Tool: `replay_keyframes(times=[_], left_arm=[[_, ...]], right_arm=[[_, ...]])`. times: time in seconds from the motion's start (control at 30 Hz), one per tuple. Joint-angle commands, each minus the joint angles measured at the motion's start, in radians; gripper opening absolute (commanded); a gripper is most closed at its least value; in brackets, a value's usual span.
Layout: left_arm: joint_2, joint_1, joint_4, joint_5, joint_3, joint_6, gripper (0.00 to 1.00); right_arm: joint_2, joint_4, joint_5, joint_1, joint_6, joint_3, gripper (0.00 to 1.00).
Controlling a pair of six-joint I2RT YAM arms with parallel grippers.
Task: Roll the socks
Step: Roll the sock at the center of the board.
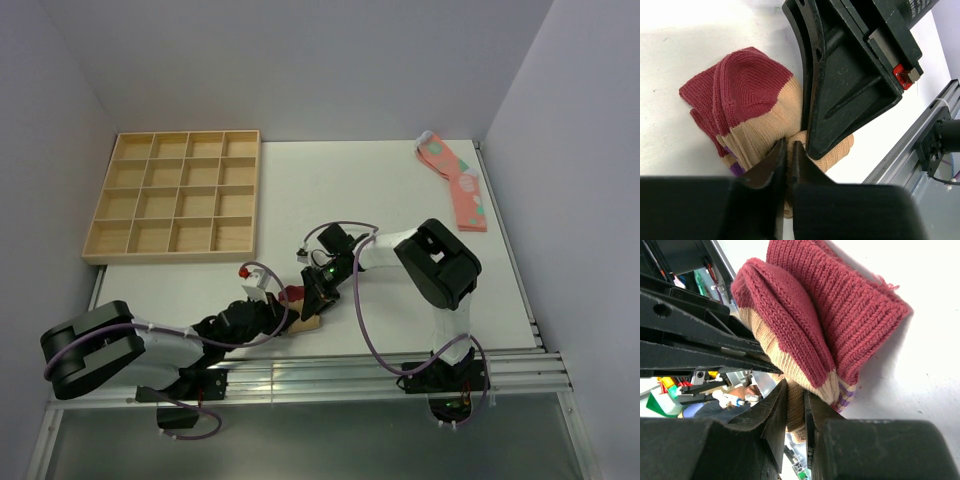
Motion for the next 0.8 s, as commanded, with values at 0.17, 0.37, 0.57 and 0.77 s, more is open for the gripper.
replay_keyframes(times=[0.17,0.37,0.57,0.77], left_arm=[[0.067,-0.011,-0.147,0.024,0.033,-0.044,0.00],[0.087,-0.008,-0.183,0.053,0.031,-0.108,0.00],[0.087,0.016,-0.195,0.090,0.011,-0.153,0.00],[0.084,0.068,-0.227,0.125,-0.004,-0.180,0.00]], right_arm=[[-0.025,0.050,0.231,-0.010,-0.020,-0.067,0.22],[-0.104,0.155,0.243,-0.009,0.017,-0.127,0.34],[-0.154,0.230,0.272,-0.010,0.043,-0.170,0.36],[-0.196,0.300,0.311,-0.012,0.084,-0.194,0.38]])
